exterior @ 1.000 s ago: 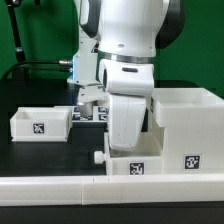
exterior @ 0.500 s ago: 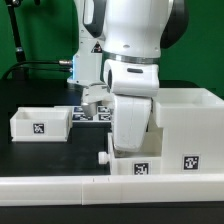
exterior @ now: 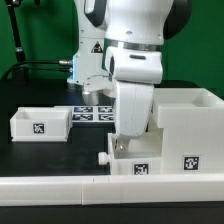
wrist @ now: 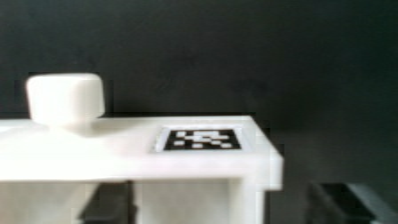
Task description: Assemble drawer
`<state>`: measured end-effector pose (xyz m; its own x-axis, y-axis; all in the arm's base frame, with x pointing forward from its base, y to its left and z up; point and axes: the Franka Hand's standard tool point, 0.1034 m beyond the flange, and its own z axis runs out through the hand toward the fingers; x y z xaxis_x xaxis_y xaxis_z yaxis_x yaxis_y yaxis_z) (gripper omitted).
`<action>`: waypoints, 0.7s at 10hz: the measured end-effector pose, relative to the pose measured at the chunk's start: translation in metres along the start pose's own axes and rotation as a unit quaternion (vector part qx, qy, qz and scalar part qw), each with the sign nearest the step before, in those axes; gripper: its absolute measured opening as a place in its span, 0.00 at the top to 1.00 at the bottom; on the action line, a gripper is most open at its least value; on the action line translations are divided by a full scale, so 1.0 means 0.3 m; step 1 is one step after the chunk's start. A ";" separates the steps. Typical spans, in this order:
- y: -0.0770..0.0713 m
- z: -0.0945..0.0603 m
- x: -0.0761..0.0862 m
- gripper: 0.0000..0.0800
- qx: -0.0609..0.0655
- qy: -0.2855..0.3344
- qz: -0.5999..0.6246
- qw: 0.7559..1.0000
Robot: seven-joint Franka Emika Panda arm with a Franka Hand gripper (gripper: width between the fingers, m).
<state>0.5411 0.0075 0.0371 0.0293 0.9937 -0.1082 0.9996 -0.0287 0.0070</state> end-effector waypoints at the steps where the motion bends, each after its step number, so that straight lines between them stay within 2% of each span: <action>1: 0.001 -0.029 -0.016 0.21 0.007 -0.004 0.000 1.000; 2: 0.003 -0.062 -0.041 0.21 0.013 -0.009 0.004 1.000; 3: 0.003 -0.088 -0.072 0.19 0.012 -0.010 0.003 1.000; 6: -0.013 -0.080 -0.174 0.19 0.014 -0.010 -0.005 1.000; 7: -0.013 -0.080 -0.178 0.19 0.014 -0.009 -0.008 1.000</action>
Offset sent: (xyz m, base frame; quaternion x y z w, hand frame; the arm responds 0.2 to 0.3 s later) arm -0.0205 -0.0377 0.0196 0.0126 -0.0134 -0.0276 0.9995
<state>0.5355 -0.0428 0.0666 0.0135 0.9919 -0.1264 0.9996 -0.0165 -0.0224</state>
